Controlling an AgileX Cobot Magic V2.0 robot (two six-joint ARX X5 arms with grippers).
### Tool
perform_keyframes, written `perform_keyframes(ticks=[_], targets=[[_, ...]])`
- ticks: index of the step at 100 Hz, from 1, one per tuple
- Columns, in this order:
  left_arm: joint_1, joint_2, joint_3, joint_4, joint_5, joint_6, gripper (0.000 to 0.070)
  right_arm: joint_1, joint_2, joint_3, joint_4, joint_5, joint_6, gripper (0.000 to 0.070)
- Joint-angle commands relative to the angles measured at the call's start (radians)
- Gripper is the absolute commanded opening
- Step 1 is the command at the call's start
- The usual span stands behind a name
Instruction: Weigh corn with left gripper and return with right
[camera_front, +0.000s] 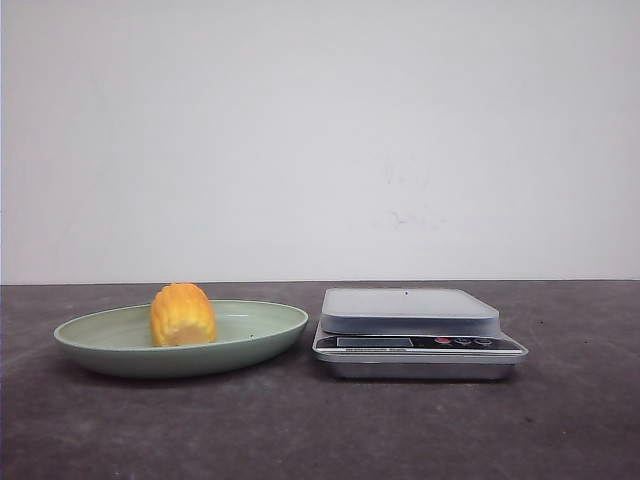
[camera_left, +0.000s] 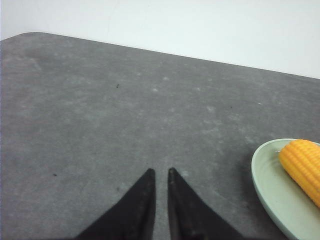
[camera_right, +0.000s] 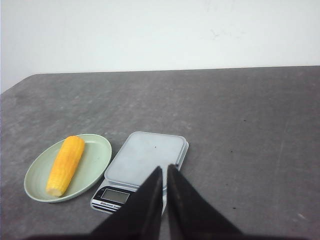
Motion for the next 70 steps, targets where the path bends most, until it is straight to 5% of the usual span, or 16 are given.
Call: perform_keyframes(ticks=[1,14,28,52,70], targets=[[0.001,-0.002,-0.018,-0.003,0.0,0.011,0.0,-0.031,-0.013,0.009,0.011,0.027,-0.062,0.0007],[0.001,-0.002,-0.018,-0.003,0.0,0.011,0.0,-0.151,-0.051,-0.025,0.06,0.024,-0.142,0.0008],[0.001,-0.002,-0.018,-0.003,0.0,0.011,0.0,-0.267,-0.132,-0.168,0.255,0.022,-0.185,0.0008],[0.001,-0.002,-0.018,-0.003,0.0,0.011,0.0,-0.348,-0.22,-0.489,0.572,0.025,-0.21,0.0007],[0.001,-0.002,-0.018,-0.003,0.0,0.011,0.0,-0.359,-0.22,-0.664,0.659,0.025,-0.209,0.0007]])
